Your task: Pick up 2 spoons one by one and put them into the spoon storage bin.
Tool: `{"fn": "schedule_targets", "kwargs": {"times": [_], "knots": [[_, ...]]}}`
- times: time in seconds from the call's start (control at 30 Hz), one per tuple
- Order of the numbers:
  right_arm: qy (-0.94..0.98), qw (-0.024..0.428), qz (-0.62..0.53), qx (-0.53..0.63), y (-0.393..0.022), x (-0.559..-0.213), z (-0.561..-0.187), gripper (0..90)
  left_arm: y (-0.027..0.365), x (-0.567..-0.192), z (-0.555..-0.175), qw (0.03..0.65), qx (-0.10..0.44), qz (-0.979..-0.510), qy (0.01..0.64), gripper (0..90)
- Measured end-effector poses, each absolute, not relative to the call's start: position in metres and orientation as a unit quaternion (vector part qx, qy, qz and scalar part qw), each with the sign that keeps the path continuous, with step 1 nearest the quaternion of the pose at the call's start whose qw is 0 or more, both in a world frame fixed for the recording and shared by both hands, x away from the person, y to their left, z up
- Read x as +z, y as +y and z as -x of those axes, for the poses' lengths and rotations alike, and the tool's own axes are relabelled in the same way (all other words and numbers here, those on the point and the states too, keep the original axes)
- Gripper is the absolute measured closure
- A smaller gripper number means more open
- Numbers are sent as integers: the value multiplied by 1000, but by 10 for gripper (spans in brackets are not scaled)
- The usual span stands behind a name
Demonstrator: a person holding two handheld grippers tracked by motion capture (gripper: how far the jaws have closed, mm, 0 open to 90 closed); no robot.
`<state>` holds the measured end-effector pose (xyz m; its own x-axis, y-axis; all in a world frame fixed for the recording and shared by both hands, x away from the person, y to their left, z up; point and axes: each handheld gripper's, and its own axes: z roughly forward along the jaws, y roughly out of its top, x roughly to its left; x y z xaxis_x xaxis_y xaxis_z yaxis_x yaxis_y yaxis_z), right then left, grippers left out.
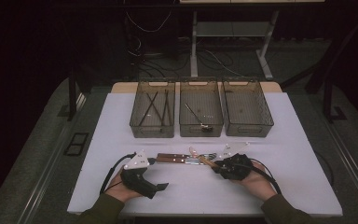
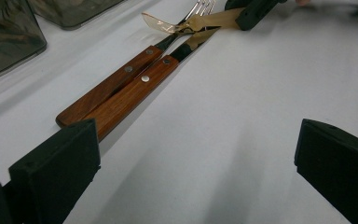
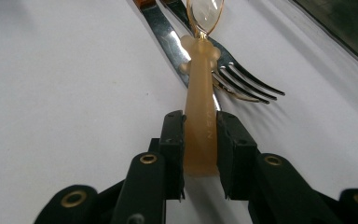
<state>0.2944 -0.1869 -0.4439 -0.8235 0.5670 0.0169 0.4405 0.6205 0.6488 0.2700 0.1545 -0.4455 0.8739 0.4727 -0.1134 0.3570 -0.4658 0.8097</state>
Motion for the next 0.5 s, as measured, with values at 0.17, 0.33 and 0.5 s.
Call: {"fn": "schedule_targets", "kwargs": {"times": [0.17,0.33,0.5], "knots": [[891,97,-286,338,-190,-441,-295,734,155,-446,-270,456,63,-854,243,0],[887,96,-289,347,-192,-438,-295,735,155,-446,-270,456,64,-854,243,0],[884,93,-287,357,-192,-434,-294,735,155,-446,-270,456,64,-854,243,0]]}}
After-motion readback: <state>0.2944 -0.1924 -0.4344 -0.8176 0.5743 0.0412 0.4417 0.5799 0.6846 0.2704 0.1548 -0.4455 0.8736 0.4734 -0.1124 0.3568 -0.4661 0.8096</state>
